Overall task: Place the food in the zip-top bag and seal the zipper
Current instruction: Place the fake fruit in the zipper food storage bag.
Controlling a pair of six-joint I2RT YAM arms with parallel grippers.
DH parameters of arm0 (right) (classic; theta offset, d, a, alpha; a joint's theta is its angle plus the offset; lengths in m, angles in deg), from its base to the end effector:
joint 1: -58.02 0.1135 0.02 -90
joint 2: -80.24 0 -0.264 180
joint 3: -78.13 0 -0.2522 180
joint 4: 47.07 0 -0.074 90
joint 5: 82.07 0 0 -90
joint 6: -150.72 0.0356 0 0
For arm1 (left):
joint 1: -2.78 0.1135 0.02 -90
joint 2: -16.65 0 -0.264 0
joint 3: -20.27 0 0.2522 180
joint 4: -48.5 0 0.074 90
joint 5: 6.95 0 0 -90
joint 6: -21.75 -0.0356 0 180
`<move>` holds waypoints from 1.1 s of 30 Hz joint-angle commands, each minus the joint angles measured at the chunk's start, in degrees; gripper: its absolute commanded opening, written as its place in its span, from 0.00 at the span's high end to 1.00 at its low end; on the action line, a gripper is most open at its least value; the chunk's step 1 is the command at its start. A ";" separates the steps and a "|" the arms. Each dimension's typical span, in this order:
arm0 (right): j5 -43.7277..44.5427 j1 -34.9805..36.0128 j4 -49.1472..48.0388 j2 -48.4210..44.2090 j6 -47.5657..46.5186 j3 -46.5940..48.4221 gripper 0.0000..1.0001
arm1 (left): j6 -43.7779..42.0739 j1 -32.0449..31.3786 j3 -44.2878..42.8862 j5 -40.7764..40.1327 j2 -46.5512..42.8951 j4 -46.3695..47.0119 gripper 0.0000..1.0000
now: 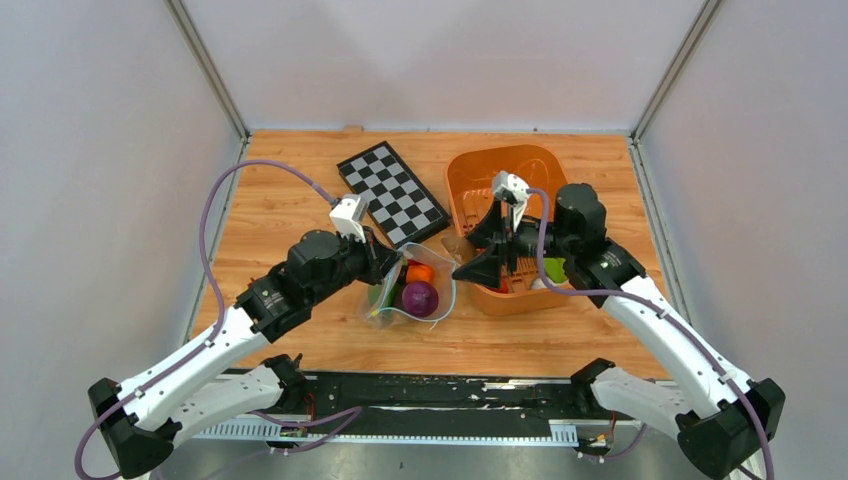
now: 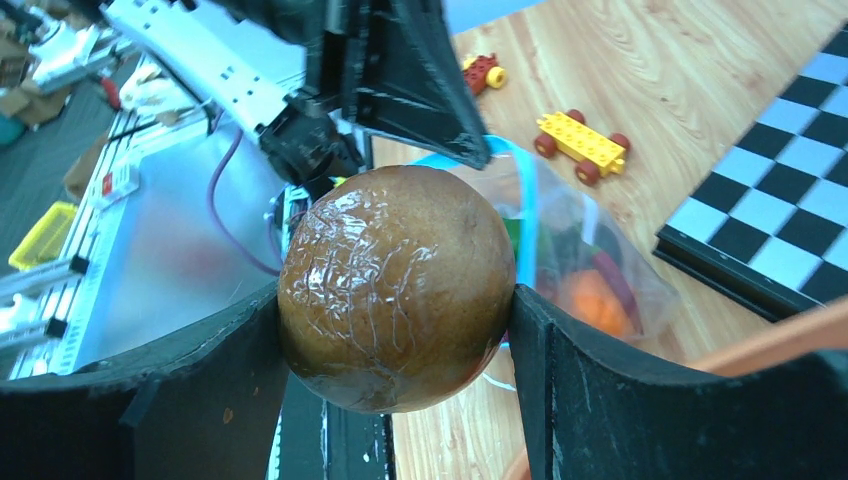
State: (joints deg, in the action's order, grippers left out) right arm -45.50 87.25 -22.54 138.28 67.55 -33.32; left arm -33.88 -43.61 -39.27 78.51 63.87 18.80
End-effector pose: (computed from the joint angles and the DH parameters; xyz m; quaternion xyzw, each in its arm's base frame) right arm 0.1785 0.1327 0.3604 -0.4082 0.6368 0.5071 0.4132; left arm 0.1342 -0.1368 0.3284 0.0610 0.8032 -0.3590 0.4714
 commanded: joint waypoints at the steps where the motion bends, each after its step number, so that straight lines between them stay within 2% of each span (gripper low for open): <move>1: 0.46 5.38 3.95 -0.22 -6.47 4.28 0.41 | 0.84 0.18 0.01 -1.22 -1.28 3.02 1.00; 6: 5.30 11.06 5.41 1.72 -8.77 6.68 0.41 | 0.21 0.19 -0.29 -5.10 -3.19 1.11 1.00; 9: 8.57 14.30 6.96 3.61 -9.81 8.23 0.41 | 0.04 0.22 -0.55 -4.75 -3.05 0.55 1.00; 13: 17.45 18.57 12.82 7.94 -12.93 11.47 0.41 | 0.56 0.17 -0.67 -3.78 -2.21 1.09 1.00; 19: 27.73 22.07 19.41 12.80 -16.46 14.58 0.40 | 0.52 0.20 -1.41 -3.34 -1.37 1.74 1.00; 23: 30.61 24.17 23.84 16.86 -18.67 17.21 0.39 | 0.62 0.21 -1.37 -2.61 -0.61 2.17 1.00; 25: 32.24 25.07 23.85 18.15 -19.04 17.56 0.38 | 0.61 0.25 -1.43 -2.16 -0.38 2.42 1.00; 30: 43.04 25.26 19.80 20.91 -15.75 18.24 0.33 | 0.44 0.24 -1.33 -2.12 -0.66 2.49 1.00; 33: 43.90 25.26 15.33 21.38 -13.86 17.77 0.28 | 0.45 0.24 -1.18 -2.83 -1.39 2.38 1.00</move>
State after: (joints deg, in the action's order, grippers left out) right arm -7.30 112.48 -1.12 159.51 51.35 -18.02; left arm -33.79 -43.61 -39.14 76.30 63.59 18.82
